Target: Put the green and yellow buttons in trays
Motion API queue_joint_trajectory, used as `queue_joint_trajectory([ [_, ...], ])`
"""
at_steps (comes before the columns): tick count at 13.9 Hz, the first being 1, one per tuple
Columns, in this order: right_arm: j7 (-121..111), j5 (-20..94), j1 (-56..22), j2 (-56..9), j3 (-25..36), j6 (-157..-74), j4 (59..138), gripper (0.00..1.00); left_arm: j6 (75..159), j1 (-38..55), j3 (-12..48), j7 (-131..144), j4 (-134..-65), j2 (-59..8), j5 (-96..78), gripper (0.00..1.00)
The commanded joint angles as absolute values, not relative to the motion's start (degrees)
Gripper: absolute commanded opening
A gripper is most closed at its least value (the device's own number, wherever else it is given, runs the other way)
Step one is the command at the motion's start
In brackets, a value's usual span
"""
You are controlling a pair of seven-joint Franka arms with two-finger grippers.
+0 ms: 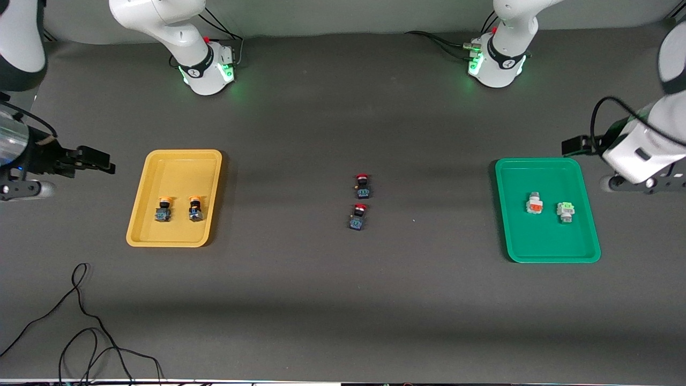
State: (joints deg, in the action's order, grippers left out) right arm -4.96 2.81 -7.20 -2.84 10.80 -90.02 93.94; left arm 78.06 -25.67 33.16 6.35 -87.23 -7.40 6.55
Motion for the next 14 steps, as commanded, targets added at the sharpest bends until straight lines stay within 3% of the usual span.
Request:
queue_joint_trajectory([
  [1,-3.1,1.1,3.8,0.9,-0.3,-90.4,96.3,1.0,75.8,-24.9,33.9,9.5,-82.9,-9.1,5.9,1.0],
  [11,-0.1,-0.8,5.1,1.8,-1.6,-89.6,96.0,1.0,76.0,-24.6,34.4,8.5,-83.5,-9.1,4.9,1.0],
  [13,0.1,-0.8,5.6,1.8,-1.9,-89.6,96.1,1.0,76.6,-22.5,33.0,8.5,-84.5,-7.8,4.8,1.0],
  [14,0.1,-0.8,5.8,1.8,-1.9,-89.6,96.1,1.0,76.7,-18.2,28.8,8.5,-84.5,-7.6,4.8,1.0],
])
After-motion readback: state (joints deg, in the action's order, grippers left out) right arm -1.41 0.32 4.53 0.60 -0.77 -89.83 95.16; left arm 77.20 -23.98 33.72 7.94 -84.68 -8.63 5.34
